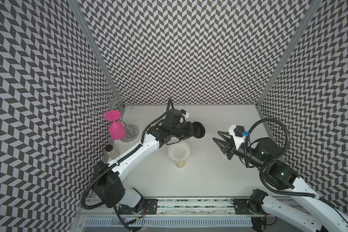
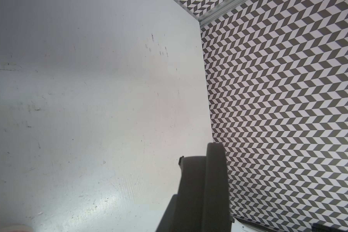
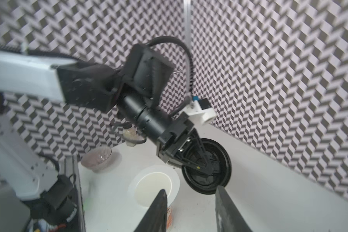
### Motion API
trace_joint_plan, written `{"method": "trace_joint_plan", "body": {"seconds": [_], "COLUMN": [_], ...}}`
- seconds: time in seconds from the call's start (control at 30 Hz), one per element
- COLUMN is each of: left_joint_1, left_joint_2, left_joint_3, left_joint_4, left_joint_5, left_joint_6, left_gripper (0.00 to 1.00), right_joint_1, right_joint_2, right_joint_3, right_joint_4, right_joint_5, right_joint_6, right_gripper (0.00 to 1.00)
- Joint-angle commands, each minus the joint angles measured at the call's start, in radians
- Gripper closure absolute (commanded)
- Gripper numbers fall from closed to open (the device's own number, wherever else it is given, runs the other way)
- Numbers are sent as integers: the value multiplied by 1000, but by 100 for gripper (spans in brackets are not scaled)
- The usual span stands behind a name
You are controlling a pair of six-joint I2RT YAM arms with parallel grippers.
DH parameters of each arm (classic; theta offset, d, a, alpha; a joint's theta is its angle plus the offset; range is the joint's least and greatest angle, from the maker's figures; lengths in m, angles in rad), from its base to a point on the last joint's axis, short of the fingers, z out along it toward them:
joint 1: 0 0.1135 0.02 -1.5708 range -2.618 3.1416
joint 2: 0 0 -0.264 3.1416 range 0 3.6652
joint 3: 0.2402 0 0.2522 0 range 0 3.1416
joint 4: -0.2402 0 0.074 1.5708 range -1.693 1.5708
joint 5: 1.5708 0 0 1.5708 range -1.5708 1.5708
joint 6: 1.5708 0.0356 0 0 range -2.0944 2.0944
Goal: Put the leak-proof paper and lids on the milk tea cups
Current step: Pick up the cup lid from the center of the board.
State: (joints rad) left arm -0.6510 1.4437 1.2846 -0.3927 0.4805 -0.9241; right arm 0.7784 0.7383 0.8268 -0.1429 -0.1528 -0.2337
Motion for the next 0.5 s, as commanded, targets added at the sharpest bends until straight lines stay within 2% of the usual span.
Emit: {"method": "trace_joint_plan", "body": {"seconds": [0.0,0.1,0.2,0.47], "left_joint_1": [0,4,7,10], "left_joint_2": [-43,-61,-70,-79], "left_joint_3": [-24,-55,-61,-51], "left_joint_4": [55,84,73,24], "left_joint_5": [48,73,81,60], "left_joint_6": [-72,-117,-126,-101], "left_gripper": [77,77,77,77], "right_joint_1": [52,89,104,104], "right_joint_2": [44,97,126,191], "right_joint_3": [-15,-22,-55,-55], "right_joint_4": [115,123,175,175], "right_joint_5": [-11,78,112,99], "right_joint_6": [-509,-667,-790,-854], "right_gripper": [60,60,60,63]}}
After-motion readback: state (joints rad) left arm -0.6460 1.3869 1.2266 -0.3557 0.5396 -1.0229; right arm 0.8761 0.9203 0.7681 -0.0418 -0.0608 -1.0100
